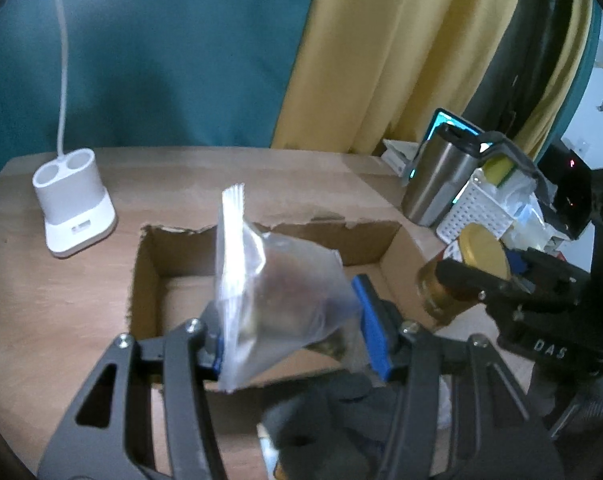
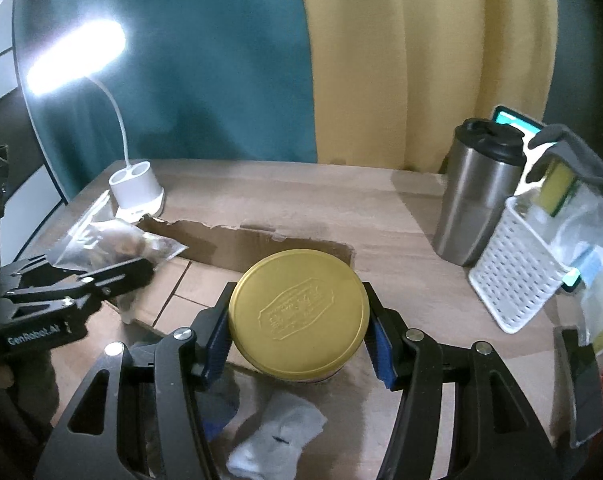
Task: Organize objects
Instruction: 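Carry the snack bag and jar into the box and open both grippers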
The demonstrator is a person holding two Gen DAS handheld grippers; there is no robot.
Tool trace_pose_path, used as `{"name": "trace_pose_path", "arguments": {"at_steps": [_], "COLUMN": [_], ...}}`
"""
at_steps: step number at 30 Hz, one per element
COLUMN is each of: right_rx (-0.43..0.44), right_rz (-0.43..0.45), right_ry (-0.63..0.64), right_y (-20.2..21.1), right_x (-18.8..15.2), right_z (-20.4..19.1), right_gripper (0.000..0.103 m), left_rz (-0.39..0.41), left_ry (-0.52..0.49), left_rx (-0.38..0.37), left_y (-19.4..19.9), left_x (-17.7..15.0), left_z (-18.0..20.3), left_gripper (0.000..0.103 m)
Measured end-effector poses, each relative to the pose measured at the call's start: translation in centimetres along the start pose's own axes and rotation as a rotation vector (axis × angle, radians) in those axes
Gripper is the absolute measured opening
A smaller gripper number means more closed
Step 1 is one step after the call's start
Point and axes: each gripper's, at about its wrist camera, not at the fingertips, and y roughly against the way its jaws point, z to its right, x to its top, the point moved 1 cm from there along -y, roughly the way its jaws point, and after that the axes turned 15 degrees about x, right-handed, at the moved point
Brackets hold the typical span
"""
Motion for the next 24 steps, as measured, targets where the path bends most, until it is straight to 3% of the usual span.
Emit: {"name": "trace_pose_path", "arguments": {"at_steps": [17, 21, 24], "right_rx": [0.048, 0.059, 0.065], "right_rz": [-0.122, -0.116, -0.104], "right_ry": [-0.037, -0.024, -0.024], "right_y": [-5.9, -5.9, -5.5], "right_x": [-1.3, -1.4, -1.4], "right_z": [0.7, 0.7, 0.8], "right_gripper": [0.061, 0.075, 0.076], "left_rz": [-0.167, -0.218, -0.227], "left_ry": [0.003, -0.004, -0.006], "left_rx": [-0.041, -0.057, -0.069], "left_y": [-6.5, -7.4, -7.3], "left_x": [-1.3, -2.0, -2.2], "left_z": [0.9, 1.3, 1.6], "left_gripper": [0.054, 0.054, 0.056]}}
